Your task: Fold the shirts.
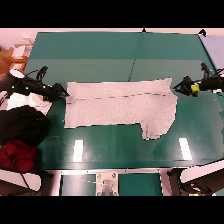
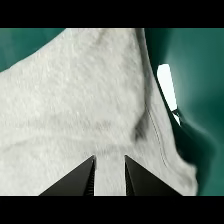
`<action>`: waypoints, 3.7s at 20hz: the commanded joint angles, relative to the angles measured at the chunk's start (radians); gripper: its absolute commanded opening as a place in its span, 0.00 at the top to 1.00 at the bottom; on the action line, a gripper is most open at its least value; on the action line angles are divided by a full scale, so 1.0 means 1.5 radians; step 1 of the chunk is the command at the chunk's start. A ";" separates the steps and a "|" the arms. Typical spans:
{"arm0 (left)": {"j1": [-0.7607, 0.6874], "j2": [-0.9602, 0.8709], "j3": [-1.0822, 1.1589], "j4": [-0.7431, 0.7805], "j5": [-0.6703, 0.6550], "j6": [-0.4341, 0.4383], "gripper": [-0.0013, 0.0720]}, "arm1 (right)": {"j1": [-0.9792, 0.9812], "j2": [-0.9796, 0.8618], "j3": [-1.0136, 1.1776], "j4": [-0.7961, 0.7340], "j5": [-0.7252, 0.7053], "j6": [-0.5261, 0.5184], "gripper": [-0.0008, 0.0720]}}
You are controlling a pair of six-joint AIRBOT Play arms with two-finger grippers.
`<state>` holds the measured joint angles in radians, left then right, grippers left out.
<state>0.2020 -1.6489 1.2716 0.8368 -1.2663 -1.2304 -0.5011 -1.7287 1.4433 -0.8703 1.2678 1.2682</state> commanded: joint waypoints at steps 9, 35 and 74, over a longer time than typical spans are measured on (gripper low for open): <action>0.022 0.429 -0.435 0.115 -0.002 -0.145 0.31 | -0.170 0.403 -0.520 -0.076 -0.121 0.021 0.59; -0.209 0.446 -0.697 -0.327 0.654 -0.108 0.86 | -0.095 0.457 -0.742 0.056 -0.193 0.001 0.26; -0.119 0.025 0.020 0.013 0.292 -0.205 0.96 | 0.047 0.093 -0.129 0.049 -0.140 0.189 0.97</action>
<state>0.0261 -1.4738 1.1862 0.8566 -0.8413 -1.5146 -0.4431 -1.4269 1.1294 -0.8127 1.0798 1.5501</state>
